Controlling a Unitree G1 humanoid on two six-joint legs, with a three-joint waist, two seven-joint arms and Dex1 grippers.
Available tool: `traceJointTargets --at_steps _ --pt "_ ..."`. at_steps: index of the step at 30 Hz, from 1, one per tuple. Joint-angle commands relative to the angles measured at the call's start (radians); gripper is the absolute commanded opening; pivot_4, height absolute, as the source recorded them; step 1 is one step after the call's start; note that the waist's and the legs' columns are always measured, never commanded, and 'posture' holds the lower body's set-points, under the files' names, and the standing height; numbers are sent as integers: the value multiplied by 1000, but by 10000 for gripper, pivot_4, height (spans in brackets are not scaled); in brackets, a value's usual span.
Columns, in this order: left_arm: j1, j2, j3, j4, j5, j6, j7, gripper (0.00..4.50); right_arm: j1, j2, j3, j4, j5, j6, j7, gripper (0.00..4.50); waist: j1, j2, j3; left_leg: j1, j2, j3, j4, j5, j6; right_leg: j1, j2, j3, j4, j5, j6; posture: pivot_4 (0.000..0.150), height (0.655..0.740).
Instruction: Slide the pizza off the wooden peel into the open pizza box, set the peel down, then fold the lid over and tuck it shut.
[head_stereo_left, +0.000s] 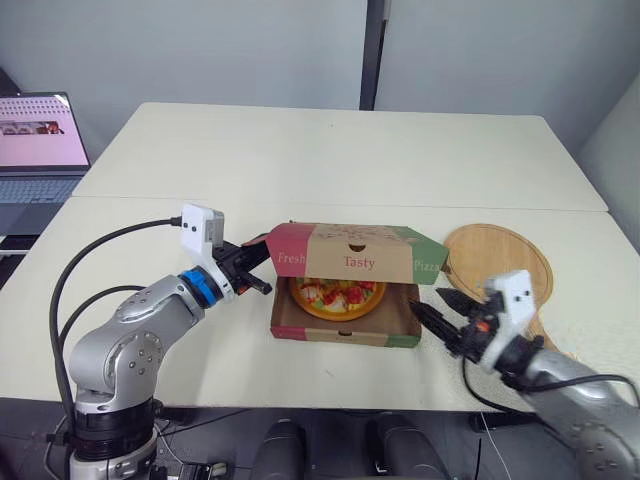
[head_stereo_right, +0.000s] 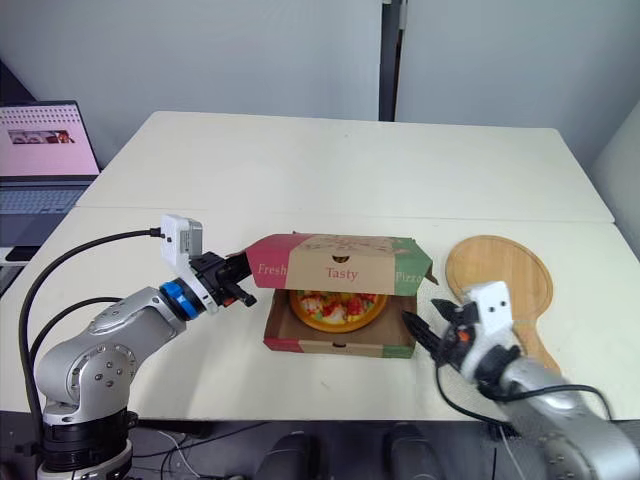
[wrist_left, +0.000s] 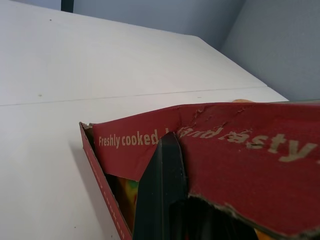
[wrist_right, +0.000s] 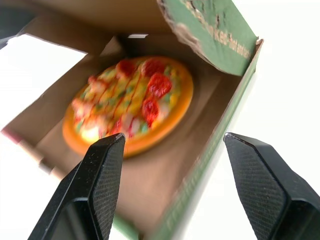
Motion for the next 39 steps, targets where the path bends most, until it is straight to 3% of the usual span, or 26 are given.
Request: traceJointTargets --at_steps 1,5,10,16,22,26,31,35,39 --pt "9 13 -28 -6 0 -8 -22 0 -15 -125 -119 53 68 -22 95 30178 0 0 0 0 0 0 0 0 0 0 0 0 0 0 0 1500 7316" --pt "12 18 -35 -5 1 -19 -21 0 -110 -274 -169 162 74 -57 155 18187 -1 0 0 0 0 1 0 0 0 0 0 1 -1 0 0 1500 7316" --pt "17 22 -41 -4 -2 -28 -18 0 -309 -319 -175 293 125 -50 127 265 1 0 0 0 0 0 0 0 0 1 1 0 -2 0 1 1500 7316" --pt "27 33 -63 -11 5 -38 -30 0 -509 -307 -46 323 179 -22 106 265 1 1 0 -1 0 0 -1 0 0 2 1 0 -6 2 2 1500 7316" --pt "40 44 -42 -12 -38 -37 -60 0 -567 -311 85 304 203 -9 126 265 3 1 0 -3 0 1 -1 0 0 2 -1 1 -9 3 3 1500 7316" --pt "65 108 -31 -5 -70 0 -122 0 -550 -350 154 304 161 -34 180 265 3 1 0 -3 0 1 -1 0 0 1 -1 0 -9 2 3 1500 7316" --pt "100 244 -22 20 -75 -11 -283 14955 -552 -356 186 316 141 -52 206 0 0 1 1 -2 0 1 -1 0 0 1 -1 0 -9 2 3 1500 7316" --pt "142 404 -24 97 4 -74 -460 26834 -552 -352 206 318 128 -60 212 0 -1 1 1 -2 1 1 -2 0 1 1 -1 0 -9 2 2 1500 7316" --pt "86 499 52 215 -57 -31 -557 38962 -539 -360 222 310 115 -65 224 0 0 3 2 -2 1 1 -3 0 1 0 -1 0 -9 0 -1 1500 7316"
